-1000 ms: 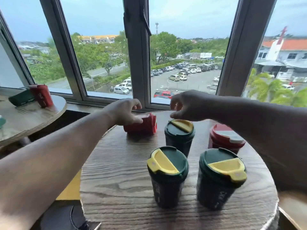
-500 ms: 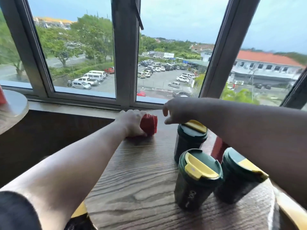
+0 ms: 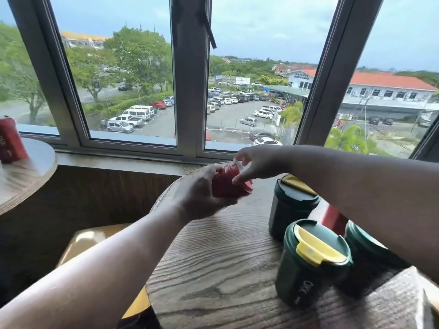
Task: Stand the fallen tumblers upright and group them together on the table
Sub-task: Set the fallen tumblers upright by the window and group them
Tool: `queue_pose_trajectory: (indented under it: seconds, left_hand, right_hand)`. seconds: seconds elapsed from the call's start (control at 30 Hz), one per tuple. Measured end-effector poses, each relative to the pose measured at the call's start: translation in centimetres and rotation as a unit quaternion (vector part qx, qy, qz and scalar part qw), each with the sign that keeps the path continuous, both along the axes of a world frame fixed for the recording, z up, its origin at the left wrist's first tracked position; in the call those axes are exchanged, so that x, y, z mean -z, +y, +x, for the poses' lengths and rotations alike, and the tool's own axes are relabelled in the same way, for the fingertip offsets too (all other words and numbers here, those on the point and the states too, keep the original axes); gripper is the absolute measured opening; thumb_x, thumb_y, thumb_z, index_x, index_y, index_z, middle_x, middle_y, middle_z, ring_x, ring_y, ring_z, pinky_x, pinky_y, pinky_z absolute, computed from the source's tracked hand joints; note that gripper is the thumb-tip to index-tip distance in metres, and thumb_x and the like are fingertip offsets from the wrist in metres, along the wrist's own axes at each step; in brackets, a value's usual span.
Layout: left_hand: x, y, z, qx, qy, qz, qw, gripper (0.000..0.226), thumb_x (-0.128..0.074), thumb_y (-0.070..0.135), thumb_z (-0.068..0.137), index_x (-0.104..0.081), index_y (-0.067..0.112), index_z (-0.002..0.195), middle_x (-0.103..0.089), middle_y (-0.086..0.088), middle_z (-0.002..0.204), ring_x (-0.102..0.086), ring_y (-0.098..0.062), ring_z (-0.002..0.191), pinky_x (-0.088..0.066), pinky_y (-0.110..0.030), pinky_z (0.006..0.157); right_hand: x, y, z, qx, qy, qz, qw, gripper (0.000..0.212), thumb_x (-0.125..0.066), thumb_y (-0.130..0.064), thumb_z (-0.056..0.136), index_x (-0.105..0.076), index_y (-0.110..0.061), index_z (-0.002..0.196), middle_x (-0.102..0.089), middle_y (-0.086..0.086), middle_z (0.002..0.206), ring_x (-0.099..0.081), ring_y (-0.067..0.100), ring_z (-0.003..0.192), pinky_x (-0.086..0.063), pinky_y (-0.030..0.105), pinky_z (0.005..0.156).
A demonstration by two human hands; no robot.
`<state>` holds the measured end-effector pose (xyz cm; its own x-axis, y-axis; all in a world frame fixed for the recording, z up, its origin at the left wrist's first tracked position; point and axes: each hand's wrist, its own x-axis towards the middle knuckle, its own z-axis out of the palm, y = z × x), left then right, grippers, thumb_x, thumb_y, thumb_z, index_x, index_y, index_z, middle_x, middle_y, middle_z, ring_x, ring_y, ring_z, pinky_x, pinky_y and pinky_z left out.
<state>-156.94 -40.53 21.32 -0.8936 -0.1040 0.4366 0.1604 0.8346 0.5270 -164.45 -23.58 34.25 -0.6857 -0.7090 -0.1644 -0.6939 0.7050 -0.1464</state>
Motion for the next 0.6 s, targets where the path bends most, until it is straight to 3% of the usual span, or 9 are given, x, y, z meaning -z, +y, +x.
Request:
queue_pose_trajectory:
  seconds: [0.13,0.27,0.4,0.53,0.6]
  left_hand:
    - [0.3,0.7,1.2,0.008,0.014,0.064,0.998,0.083,-0.086,0.058,0.063,-0.054,0.019,0.130,-0.068,0.004,0.114,-0.062,-0.013,0.098,-0.045,-0.017,0.083]
    - [1.6,1.6,1.7,0.030,-0.003,0.198,0.980,0.086,-0.083,0.060,0.056,-0.052,0.019,0.125,-0.067,0.000,0.113,-0.065,-0.012,0.101,-0.056,-0.041,0.086]
    - [2.2,3.2,2.8,0.036,-0.003,0.249,0.968,0.089,-0.084,0.056,0.052,-0.045,0.020,0.124,-0.067,-0.002,0.113,-0.065,-0.007,0.103,-0.055,-0.025,0.084]
    - [3.0,4.0,3.6,0.044,-0.011,0.283,0.958,0.097,-0.089,0.054,0.050,-0.040,0.024,0.127,-0.066,-0.001,0.115,-0.066,-0.012,0.104,-0.057,-0.030,0.085]
    - [3.1,4.5,4.2,0.045,-0.009,0.279,0.959,0.092,-0.095,0.040,0.053,-0.037,0.028,0.123,-0.064,0.004,0.111,-0.064,-0.005,0.101,-0.053,-0.017,0.080]
  right_hand:
    - [-0.5,-0.4,0.6,-0.006,-0.028,-0.022,0.999,0.065,-0.074,-0.056,0.076,-0.057,-0.021,0.128,-0.063,0.000,0.119,-0.059,0.016,0.100,-0.047,0.031,0.085]
    - [-0.9,-0.6,1.9,-0.017,-0.023,-0.016,0.999,0.061,-0.072,-0.055,0.077,-0.060,-0.017,0.124,-0.065,0.002,0.111,-0.059,0.012,0.088,-0.050,0.027,0.075]
    - [-1.1,-0.5,3.2,-0.024,-0.012,-0.002,1.000,0.060,-0.072,-0.055,0.077,-0.061,-0.018,0.123,-0.063,0.001,0.108,-0.058,0.013,0.085,-0.044,0.019,0.065]
    - [-0.8,0.1,4.4,-0.027,-0.024,-0.001,0.999,0.059,-0.073,-0.054,0.077,-0.061,-0.018,0.121,-0.063,0.000,0.110,-0.056,0.014,0.090,-0.042,0.019,0.064]
    - [-0.8,0.5,4.8,-0.028,-0.032,0.003,0.999,0.059,-0.074,-0.055,0.075,-0.061,-0.019,0.120,-0.063,0.000,0.110,-0.057,0.012,0.089,-0.043,0.020,0.065]
